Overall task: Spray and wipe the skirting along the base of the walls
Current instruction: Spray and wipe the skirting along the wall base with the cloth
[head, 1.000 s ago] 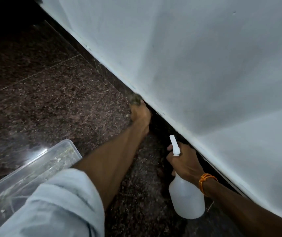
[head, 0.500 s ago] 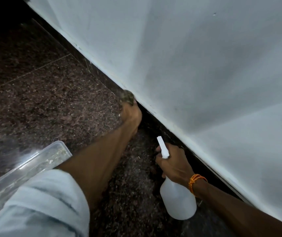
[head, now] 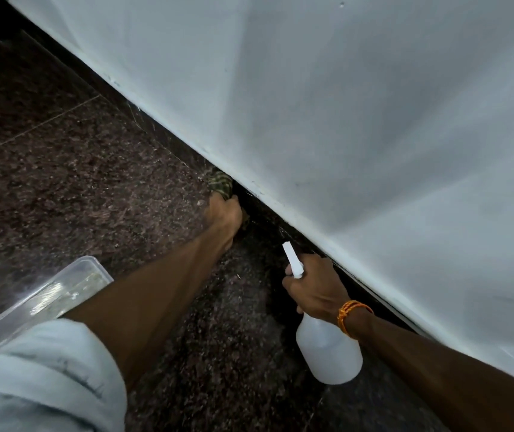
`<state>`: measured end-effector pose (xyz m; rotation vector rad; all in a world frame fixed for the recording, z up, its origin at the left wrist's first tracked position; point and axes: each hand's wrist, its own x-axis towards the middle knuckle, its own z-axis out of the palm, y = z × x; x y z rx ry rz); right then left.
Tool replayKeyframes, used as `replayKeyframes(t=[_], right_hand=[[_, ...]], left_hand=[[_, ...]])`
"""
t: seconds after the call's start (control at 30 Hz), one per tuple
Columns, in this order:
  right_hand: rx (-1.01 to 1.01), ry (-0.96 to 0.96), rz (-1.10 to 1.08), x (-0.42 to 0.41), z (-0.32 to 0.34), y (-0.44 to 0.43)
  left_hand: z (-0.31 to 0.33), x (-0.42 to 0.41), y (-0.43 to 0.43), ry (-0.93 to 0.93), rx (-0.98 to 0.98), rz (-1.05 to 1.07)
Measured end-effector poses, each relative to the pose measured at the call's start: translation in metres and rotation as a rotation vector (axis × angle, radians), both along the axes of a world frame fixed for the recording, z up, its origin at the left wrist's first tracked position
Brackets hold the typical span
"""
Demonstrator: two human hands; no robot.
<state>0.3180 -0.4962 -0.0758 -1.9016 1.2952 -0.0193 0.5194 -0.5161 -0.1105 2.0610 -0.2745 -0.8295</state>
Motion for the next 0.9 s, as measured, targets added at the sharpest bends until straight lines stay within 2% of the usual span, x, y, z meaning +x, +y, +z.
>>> replayKeyframes(t=[0.2, 0.3, 0.47, 0.53, 0.63, 0.73, 0.9], right_hand=[[0.000, 0.027, 0.020, -0.031, -0.001, 0.002], [-0.030, 0.043, 0.000, -0.047, 0.000, 0.002], [-0.066, 0.015, -0.105, -0.055, 0.006, -0.001], [-0.069, 0.004, -0.111, -0.063, 0.008, 0.002], [-0.056, 0.005, -0.084, -0.070, 0.009, 0.008], [-0.042, 0.028, -0.077, -0.084, 0.011, 0.014], [-0.067, 0.020, -0.077, -0.104, 0.015, 0.021]], left_hand=[[0.003, -0.067, 0.013, -0.026, 0.113, -0.108], [0.005, -0.123, 0.032, -0.016, 0.069, -0.255], [0.015, -0.088, 0.012, -0.078, 0.101, -0.047], [0.021, -0.091, 0.008, -0.032, 0.089, -0.009], [0.023, -0.136, 0.019, 0.010, 0.146, -0.152], [0.023, -0.156, 0.031, -0.051, 0.155, -0.253], [0.032, -0.086, 0.006, -0.107, 0.098, -0.017]])
